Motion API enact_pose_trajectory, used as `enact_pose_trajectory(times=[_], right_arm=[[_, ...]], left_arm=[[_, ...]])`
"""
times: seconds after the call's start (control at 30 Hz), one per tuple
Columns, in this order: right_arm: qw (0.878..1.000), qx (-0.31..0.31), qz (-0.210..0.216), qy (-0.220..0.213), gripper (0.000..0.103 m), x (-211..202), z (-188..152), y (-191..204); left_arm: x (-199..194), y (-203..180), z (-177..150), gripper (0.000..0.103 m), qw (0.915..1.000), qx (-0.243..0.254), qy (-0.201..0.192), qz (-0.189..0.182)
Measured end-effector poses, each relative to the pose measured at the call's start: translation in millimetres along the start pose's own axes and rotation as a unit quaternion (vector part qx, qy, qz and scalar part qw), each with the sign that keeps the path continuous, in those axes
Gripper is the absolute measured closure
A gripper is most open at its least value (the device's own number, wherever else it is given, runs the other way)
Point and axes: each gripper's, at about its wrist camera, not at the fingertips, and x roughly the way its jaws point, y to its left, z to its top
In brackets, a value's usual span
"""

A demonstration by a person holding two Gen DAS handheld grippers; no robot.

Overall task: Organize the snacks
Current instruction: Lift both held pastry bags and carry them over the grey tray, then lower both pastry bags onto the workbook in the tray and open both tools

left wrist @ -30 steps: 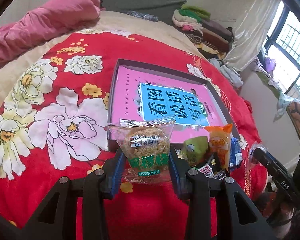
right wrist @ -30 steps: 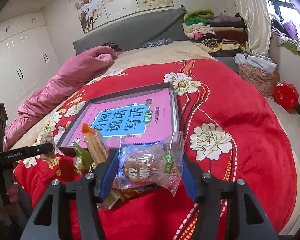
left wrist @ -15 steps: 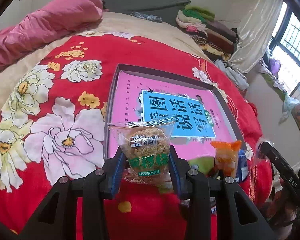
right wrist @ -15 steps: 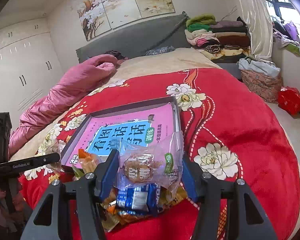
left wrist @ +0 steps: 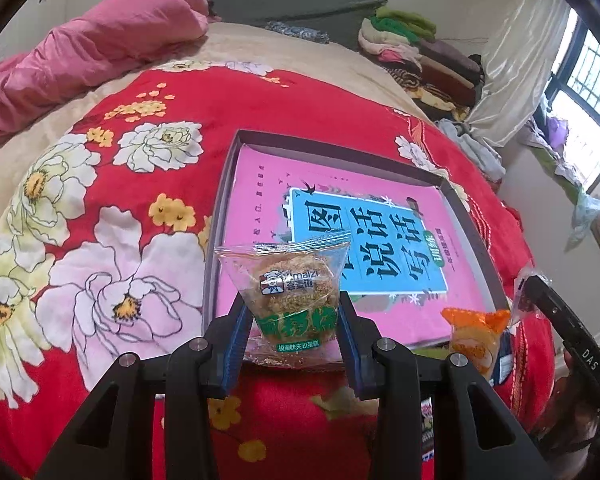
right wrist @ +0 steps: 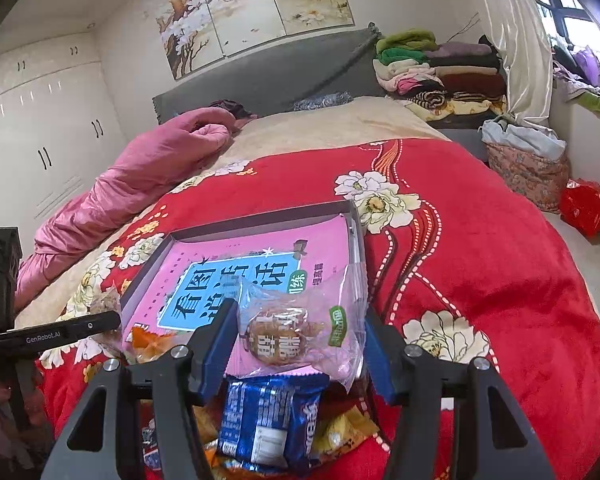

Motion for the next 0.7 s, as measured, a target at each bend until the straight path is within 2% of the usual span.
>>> enact_pose_trajectory(times=[0.23, 0.7], right_arm=[[1.000, -0.004, 0.001, 0.010, 0.044, 15.8, 0.4, -0.8], [0.999, 0.000, 0.011, 0.040, 0.044, 38.7, -5.2, -0.3]], left_arm=[[11.9, -2.1, 5.5, 0.061, 1.0000, -0.002, -0.002, 0.006], [33.1, -1.3, -0.7, 0.061, 0.9996, 0.001, 0.025, 0.010]])
